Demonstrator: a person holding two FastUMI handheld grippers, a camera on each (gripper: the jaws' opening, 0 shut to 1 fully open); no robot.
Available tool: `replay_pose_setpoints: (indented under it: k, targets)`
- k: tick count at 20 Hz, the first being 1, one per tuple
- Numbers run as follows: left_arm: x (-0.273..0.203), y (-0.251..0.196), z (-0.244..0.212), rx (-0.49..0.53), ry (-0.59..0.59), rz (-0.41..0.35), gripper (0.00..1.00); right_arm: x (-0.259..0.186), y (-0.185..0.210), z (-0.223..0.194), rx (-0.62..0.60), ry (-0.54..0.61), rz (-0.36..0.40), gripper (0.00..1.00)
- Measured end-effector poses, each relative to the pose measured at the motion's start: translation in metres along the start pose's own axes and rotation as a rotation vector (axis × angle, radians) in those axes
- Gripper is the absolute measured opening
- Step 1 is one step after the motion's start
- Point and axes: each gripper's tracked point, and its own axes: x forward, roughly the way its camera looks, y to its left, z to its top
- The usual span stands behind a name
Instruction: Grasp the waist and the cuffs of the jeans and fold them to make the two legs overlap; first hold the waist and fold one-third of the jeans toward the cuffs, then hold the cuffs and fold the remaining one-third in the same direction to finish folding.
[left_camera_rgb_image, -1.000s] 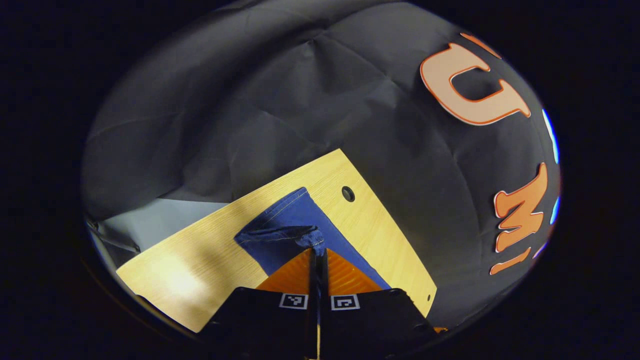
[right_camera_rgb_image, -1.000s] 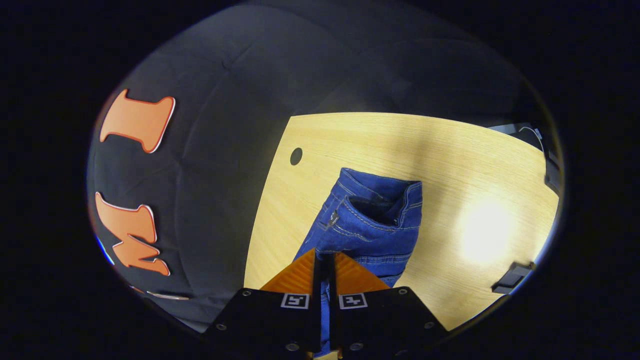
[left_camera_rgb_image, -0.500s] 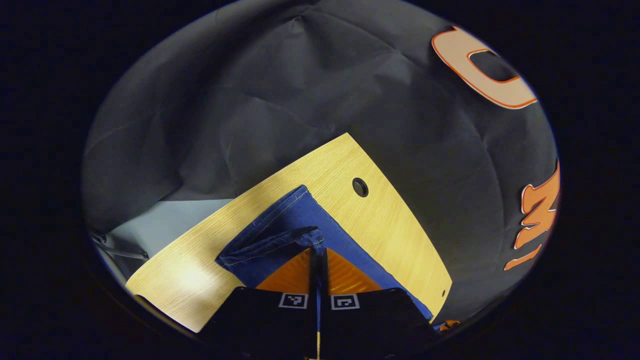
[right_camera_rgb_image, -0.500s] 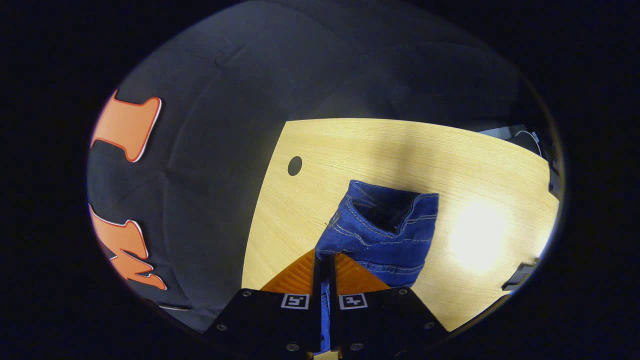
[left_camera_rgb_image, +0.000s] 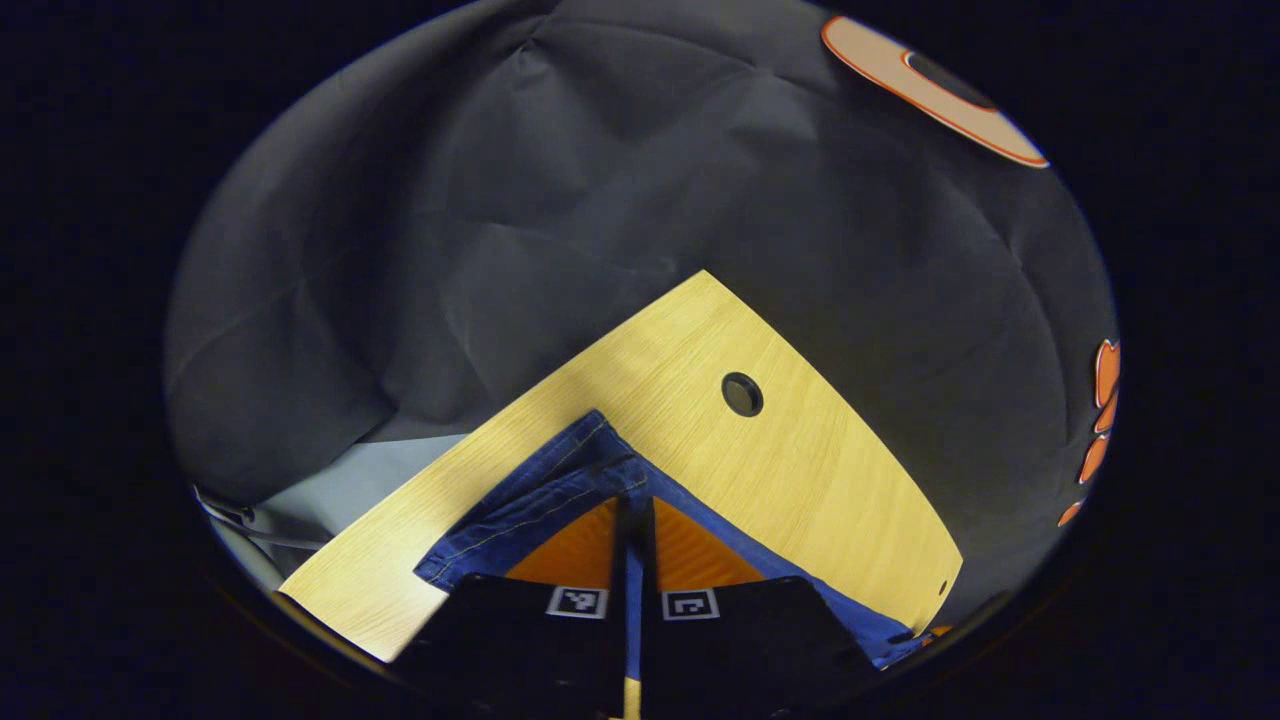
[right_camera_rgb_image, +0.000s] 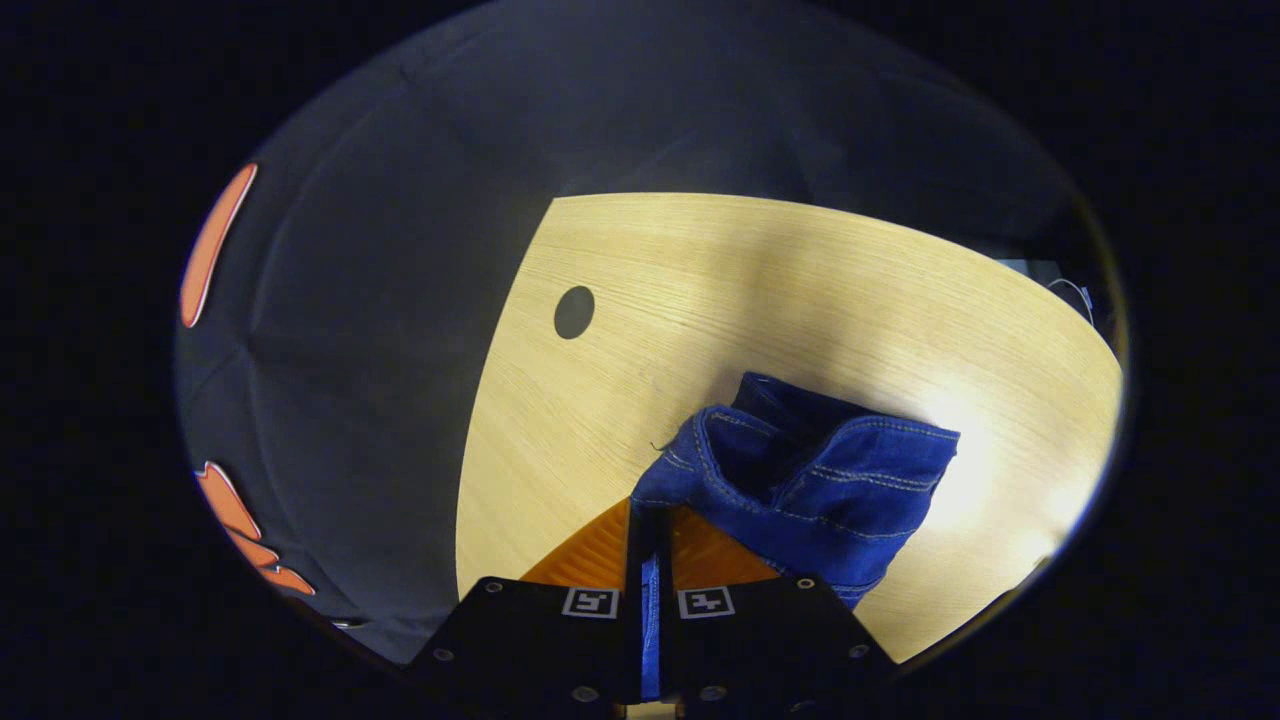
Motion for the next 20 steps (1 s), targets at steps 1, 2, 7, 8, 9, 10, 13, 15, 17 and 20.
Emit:
replay_pose_setpoints:
  k: [1,2,7,8,9,10,13,15,17,20]
  targets:
    - [-0.004,-0.004,0.000,0.011,-0.008,-0.009,0.09,0.004,0.003,-0.001,0.001,0.007,0.005,0.07]
    - [-0.006,-0.008,0.003,0.016,-0.028,-0.021,0.20,0.002,0.004,0.000,-0.010,0.005,0.009,0.11]
    - [-0.007,-0.014,0.002,0.048,-0.053,-0.027,0.51,-0.010,-0.003,0.014,-0.053,-0.045,0.001,0.43]
    - [-0.011,-0.015,0.003,0.051,-0.063,-0.025,0.67,-0.013,-0.007,0.013,-0.070,-0.049,-0.005,0.43]
    - [-0.021,-0.013,0.001,0.061,-0.059,-0.017,0.83,-0.015,-0.011,0.012,-0.086,-0.049,-0.012,0.70]
    - [-0.022,-0.015,-0.006,0.070,-0.049,-0.024,0.98,-0.019,-0.015,0.012,-0.101,-0.050,-0.020,0.60]
    - [-0.023,-0.013,-0.019,0.110,-0.042,-0.035,0.96,-0.031,-0.025,0.012,-0.163,-0.074,-0.037,0.85]
    - [-0.030,-0.018,-0.027,0.150,-0.044,-0.048,0.96,-0.042,-0.034,0.012,-0.205,-0.091,-0.055,0.88]
    - [-0.033,-0.018,-0.031,0.206,-0.055,-0.044,0.96,-0.050,-0.047,0.010,-0.230,-0.095,-0.076,0.92]
    - [-0.026,-0.014,-0.034,0.343,-0.082,0.029,0.97,-0.058,-0.074,0.007,-0.232,-0.094,-0.116,0.97]
